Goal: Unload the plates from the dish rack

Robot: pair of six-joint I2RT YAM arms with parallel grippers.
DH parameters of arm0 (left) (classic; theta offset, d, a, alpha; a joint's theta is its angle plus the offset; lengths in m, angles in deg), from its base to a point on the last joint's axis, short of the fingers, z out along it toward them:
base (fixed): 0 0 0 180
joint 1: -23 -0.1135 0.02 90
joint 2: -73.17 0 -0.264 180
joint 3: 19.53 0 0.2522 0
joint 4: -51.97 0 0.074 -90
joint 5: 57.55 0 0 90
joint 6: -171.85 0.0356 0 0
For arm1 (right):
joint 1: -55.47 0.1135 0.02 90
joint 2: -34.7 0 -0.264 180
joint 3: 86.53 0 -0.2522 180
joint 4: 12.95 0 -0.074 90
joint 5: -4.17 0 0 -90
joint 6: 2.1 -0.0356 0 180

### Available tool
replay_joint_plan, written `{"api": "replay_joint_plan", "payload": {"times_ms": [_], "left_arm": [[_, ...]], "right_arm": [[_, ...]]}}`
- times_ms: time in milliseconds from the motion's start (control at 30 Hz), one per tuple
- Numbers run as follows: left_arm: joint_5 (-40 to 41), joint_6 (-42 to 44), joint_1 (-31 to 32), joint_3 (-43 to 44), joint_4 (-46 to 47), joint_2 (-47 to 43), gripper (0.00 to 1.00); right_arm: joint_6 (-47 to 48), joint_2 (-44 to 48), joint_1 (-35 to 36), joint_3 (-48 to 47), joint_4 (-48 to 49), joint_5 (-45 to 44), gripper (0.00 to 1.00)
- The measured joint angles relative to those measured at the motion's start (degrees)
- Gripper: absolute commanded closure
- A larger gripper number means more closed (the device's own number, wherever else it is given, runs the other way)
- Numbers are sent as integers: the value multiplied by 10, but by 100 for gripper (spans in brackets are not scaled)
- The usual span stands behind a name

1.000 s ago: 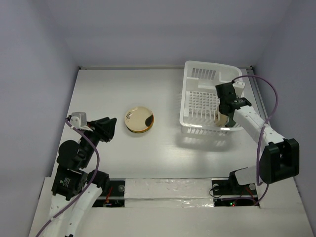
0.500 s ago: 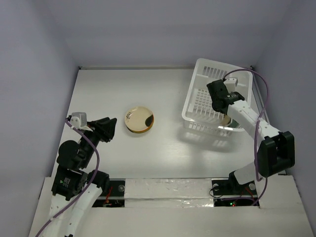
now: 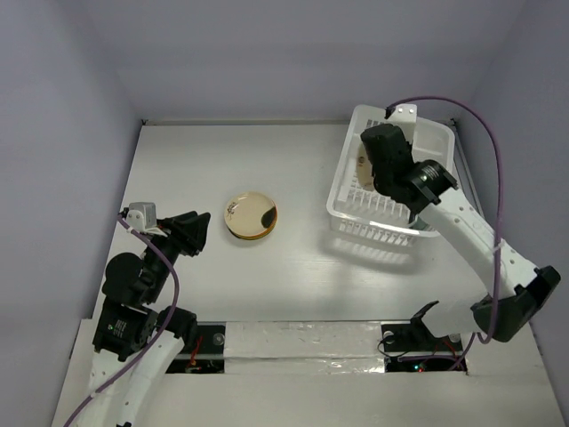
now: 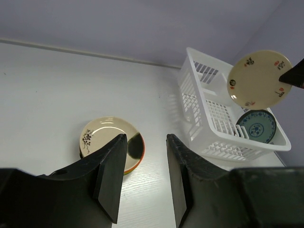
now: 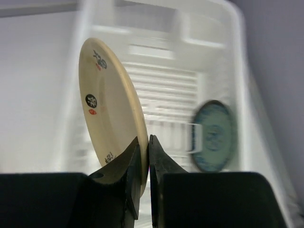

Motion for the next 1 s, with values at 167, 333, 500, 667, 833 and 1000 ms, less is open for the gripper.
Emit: {"api": "replay_joint_plan", "payload": {"times_ms": [167, 333, 500, 667, 833, 1000], "left_arm": [[2, 0, 0, 0, 0, 1, 64], [3, 0, 0, 0, 0, 6, 64], [3, 0, 0, 0, 0, 12, 64], [3, 0, 0, 0, 0, 13, 64], [2, 0, 0, 0, 0, 13, 64], [2, 0, 0, 0, 0, 13, 64]], "right_arm": [[-31, 17, 72, 21, 139, 163, 100], [-83, -122, 121, 17, 269, 310, 100], [-132, -264, 153, 7, 322, 397, 100], [-182, -322, 158, 7, 363, 453, 92], [-212, -332, 155, 10, 386, 464, 58], [-217, -326, 155, 32, 393, 450, 23]]}}
